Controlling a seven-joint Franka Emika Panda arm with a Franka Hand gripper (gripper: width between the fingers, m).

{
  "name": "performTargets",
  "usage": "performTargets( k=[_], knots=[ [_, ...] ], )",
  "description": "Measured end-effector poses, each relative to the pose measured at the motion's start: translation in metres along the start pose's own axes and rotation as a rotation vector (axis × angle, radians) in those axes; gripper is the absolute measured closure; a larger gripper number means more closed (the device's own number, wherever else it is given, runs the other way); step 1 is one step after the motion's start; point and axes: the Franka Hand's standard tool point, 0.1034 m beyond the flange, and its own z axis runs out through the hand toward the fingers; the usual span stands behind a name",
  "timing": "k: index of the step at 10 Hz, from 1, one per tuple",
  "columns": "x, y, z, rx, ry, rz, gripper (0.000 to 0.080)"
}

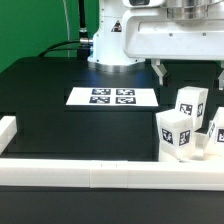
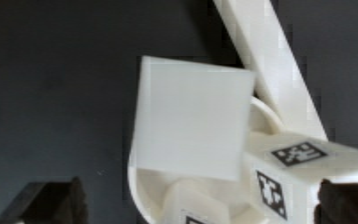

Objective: Assemble stool

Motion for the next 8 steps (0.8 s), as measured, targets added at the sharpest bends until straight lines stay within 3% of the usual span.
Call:
performTargets(
  k=[1,3,5,8],
  knots=[
    [0.0,0.0001,0.0001,0.0,0.0,-0.084,0.015],
    [-0.0008,-0.0005,0.0001,-0.042,0.01,-0.297,0.015],
    [0.0002,-0.0001,-0.0013,-0.061,0.012,-0.533,0.015],
    [0.0022,0.0029,-0.0022,-0.065,0.007,-0.768,0.015]
  ],
)
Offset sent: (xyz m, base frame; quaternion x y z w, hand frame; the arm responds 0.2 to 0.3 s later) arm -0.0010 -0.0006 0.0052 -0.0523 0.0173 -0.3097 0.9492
